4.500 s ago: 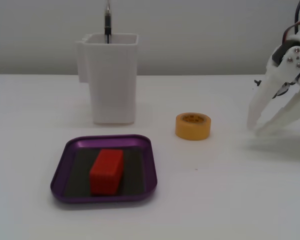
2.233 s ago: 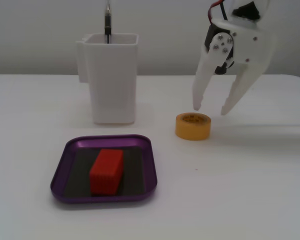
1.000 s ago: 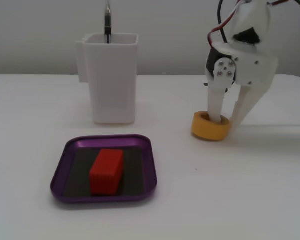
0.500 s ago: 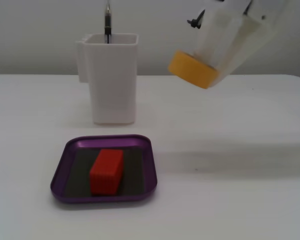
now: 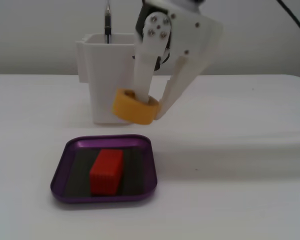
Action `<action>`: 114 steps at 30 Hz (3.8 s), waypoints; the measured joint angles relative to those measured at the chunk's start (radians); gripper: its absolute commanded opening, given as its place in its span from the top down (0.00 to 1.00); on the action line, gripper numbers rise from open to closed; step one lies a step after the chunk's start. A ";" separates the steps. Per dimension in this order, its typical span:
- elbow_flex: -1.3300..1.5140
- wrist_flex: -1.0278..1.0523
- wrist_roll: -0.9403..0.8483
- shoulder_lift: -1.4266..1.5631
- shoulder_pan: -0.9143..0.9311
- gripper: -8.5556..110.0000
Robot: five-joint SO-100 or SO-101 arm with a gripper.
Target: Grab up the yellow tape and put it in the box.
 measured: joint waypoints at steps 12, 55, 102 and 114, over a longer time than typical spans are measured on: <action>-0.202 -0.003 0.006 -0.270 0.002 0.93; -0.854 0.683 0.055 -0.037 0.067 0.79; 1.618 0.041 0.130 1.898 0.083 0.80; 1.629 0.057 0.130 1.898 0.083 0.91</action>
